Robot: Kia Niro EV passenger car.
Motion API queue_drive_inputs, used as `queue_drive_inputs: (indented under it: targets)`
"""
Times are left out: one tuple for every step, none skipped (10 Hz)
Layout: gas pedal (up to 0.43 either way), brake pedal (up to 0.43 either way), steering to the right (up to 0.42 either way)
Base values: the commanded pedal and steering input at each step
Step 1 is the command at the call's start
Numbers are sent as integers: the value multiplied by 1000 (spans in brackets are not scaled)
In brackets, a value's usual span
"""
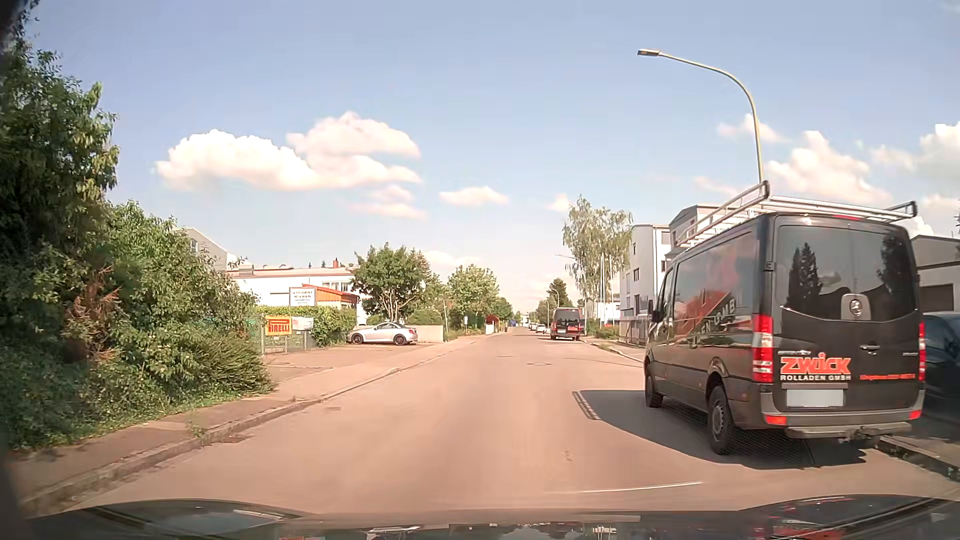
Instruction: Follow the waypoints while adhering to traffic rules and regulations
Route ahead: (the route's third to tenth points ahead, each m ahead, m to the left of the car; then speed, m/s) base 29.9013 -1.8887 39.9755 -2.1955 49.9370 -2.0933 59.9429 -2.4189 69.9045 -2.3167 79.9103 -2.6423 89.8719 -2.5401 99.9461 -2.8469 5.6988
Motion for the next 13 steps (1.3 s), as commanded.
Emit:
queue_drive_inputs:
  targets:
    - [248, 18, -23]
    - [248, 12, -14]
    - [248, 12, -14]
    - [248, 12, -16]
    - [248, 18, -15]
    - [248, 12, -9]
    - [248, 18, 0]
    - [248, 18, 3]
    - [248, 12, 3]
    - [248, 18, 5]
    - [240, 12, 7]
    - [240, 12, 13]
    - [240, 12, 17]
